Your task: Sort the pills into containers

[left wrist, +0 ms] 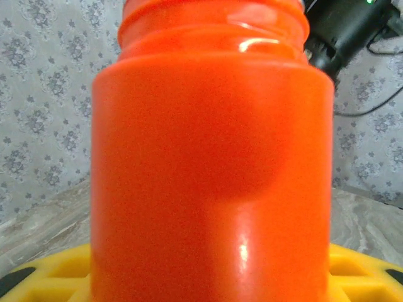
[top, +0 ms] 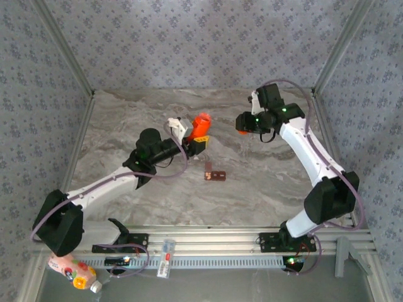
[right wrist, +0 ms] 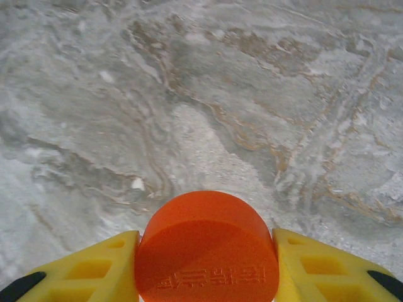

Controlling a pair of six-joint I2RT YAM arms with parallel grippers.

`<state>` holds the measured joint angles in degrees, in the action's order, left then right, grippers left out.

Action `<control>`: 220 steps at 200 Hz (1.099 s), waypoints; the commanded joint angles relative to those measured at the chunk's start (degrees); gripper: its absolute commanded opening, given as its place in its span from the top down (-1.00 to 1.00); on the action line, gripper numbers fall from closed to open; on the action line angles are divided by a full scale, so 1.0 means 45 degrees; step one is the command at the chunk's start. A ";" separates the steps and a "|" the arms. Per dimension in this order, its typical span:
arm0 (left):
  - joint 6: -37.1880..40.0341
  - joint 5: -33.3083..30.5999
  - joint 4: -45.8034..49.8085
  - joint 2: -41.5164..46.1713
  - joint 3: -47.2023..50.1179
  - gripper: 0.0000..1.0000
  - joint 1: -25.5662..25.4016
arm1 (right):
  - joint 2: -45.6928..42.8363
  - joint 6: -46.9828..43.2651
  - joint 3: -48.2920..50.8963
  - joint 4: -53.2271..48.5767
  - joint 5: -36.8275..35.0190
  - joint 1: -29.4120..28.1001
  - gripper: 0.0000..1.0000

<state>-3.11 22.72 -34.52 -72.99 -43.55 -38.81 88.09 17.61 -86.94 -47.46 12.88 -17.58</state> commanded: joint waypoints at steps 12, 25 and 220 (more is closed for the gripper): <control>-0.0168 0.1475 -0.0593 -0.0674 0.0103 1.00 0.0219 | -0.0226 0.0274 -0.1120 -0.1024 0.1386 -0.0202 0.22; -0.0158 0.1476 -0.0742 -0.0884 0.0246 1.00 0.0242 | -0.0200 0.0258 -0.1421 -0.1200 0.1607 -0.0263 0.22; 0.0934 0.3153 0.0422 -0.2632 -0.0203 1.00 0.0555 | 0.3147 -0.3817 -0.6590 -0.5452 0.5559 -0.0733 0.31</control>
<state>-1.02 34.35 -33.50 -84.60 -41.95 -36.75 101.65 5.19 -113.36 -67.53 34.48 -20.67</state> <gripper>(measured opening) 0.534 0.457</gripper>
